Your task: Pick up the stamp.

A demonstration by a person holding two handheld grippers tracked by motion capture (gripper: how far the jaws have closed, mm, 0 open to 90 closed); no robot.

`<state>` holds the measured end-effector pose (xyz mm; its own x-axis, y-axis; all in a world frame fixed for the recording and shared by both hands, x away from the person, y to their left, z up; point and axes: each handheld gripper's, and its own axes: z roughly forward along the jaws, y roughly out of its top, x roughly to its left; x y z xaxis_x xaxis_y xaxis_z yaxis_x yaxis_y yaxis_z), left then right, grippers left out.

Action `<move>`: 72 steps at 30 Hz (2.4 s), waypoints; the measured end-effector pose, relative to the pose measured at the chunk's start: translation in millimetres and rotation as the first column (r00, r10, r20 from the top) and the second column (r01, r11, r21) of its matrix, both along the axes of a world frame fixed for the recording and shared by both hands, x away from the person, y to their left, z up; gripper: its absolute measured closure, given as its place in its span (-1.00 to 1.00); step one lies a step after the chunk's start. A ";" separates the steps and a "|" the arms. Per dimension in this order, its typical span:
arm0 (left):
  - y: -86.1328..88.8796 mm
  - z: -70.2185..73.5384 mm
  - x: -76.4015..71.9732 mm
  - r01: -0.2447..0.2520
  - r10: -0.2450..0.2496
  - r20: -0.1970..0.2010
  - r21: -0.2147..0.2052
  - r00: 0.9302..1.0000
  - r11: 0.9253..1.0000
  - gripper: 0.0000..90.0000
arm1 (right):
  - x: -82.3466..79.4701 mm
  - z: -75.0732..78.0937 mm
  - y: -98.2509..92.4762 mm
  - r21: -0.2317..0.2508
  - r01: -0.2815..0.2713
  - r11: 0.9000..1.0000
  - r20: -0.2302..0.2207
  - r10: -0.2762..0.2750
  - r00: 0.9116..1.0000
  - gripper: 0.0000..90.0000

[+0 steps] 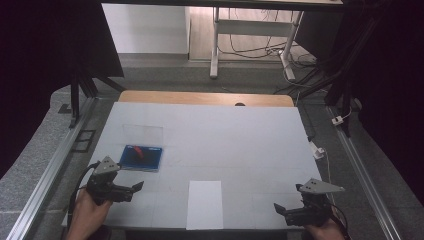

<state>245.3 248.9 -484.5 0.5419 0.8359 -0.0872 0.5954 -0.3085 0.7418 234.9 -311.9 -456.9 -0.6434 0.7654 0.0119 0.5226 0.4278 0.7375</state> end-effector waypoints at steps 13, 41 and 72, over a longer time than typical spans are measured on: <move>6.5 -5.6 39.5 -0.038 0.039 -0.056 0.014 0.998 0.999 -1.00 | 0.5 -0.2 0.8 -0.007 -0.005 1.000 -0.008 0.005 1.000 -1.00; 9.5 -19.5 104.6 -0.002 0.016 -0.100 0.133 0.995 0.991 -0.53 | 0.8 -1.3 3.2 -0.025 -0.023 0.999 -0.018 0.023 1.000 -1.00; 7.8 0.7 102.1 0.000 0.005 -0.060 0.086 0.998 0.996 0.29 | -0.3 -1.6 5.0 -0.041 -0.042 0.998 -0.016 0.042 0.999 -1.00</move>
<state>347.4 256.7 -483.8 0.5356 0.8431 -0.0469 0.6388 -0.3683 0.6755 234.5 -306.8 -458.5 -0.6751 0.7377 -0.0095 0.5144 0.4799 0.7107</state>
